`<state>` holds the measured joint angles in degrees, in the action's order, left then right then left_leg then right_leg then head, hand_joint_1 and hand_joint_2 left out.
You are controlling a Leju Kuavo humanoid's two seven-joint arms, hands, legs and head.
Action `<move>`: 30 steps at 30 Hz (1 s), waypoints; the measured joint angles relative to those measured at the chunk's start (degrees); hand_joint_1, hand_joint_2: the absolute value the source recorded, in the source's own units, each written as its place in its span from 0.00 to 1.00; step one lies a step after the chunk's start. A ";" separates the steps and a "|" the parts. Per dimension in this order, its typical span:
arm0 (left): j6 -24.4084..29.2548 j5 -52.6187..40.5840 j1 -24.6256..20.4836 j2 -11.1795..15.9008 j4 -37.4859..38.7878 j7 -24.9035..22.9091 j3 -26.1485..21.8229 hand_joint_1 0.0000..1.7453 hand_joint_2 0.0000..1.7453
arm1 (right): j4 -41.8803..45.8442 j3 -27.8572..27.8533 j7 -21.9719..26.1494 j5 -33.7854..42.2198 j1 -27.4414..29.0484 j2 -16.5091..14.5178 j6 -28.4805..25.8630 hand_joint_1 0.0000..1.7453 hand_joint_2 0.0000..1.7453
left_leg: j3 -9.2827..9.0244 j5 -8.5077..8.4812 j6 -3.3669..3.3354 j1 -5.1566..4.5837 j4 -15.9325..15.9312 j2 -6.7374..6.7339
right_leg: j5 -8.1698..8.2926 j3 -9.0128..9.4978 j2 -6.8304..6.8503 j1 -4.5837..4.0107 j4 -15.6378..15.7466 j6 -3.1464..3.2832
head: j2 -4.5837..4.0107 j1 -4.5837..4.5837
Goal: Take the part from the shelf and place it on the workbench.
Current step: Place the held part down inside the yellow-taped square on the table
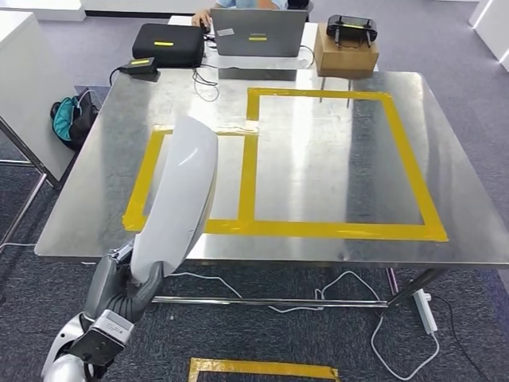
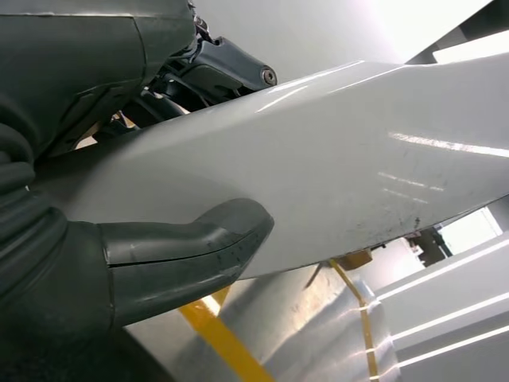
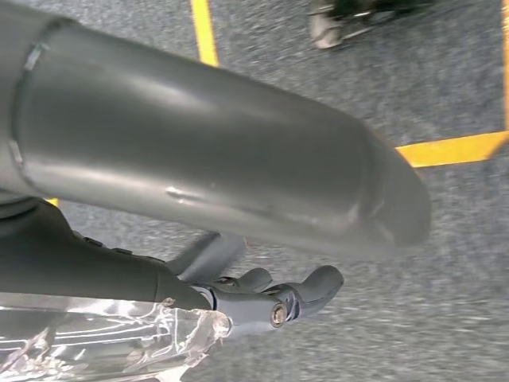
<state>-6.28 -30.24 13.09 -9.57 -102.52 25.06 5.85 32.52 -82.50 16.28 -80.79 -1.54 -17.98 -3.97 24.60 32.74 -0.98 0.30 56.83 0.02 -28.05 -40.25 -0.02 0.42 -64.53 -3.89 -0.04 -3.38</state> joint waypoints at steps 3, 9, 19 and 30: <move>0.13 -0.32 -0.01 -0.04 0.21 -0.29 0.05 1.00 1.00 | -0.25 0.07 0.04 -0.27 0.01 0.03 -0.02 0.00 0.00 | -2.21 1.77 0.93 -0.09 -0.24 -0.01 | 5.00 1.32 0.43 -0.48 2.96 1.25 | 0.00 0.08; 0.80 -1.66 -0.40 -0.12 0.51 -1.67 0.16 1.00 1.00 | -0.35 0.30 0.22 -0.75 -0.50 0.46 -0.02 0.00 0.00 | 8.67 0.76 2.74 0.06 15.04 0.00 | 3.25 5.09 -0.01 0.11 5.46 3.02 | 0.00 0.27; 1.53 -2.90 -0.66 -0.22 1.61 -2.91 0.14 1.00 1.00 | -0.63 0.62 0.26 -1.08 -0.46 0.55 -0.01 0.00 0.00 | 12.38 -9.42 2.44 0.28 1.62 -0.05 | -1.91 9.90 -1.37 0.41 5.82 1.17 | 0.00 0.89; 6.48 -16.96 -4.06 -0.28 5.31 -9.45 0.08 1.00 1.00 | -1.51 1.41 0.96 -3.25 -0.63 1.35 -0.11 0.00 0.00 | 11.54 -9.07 1.50 0.14 1.38 0.41 | -1.99 11.68 -0.76 0.37 8.05 0.94 | 0.00 0.61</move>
<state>0.19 -47.20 9.03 -9.85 -97.21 15.61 5.92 31.00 -81.09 17.24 -84.04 -2.16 -16.62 -4.08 36.14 23.66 0.52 0.45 58.21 0.43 -30.04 -28.57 -0.79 0.80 -56.48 -2.95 -0.04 -2.76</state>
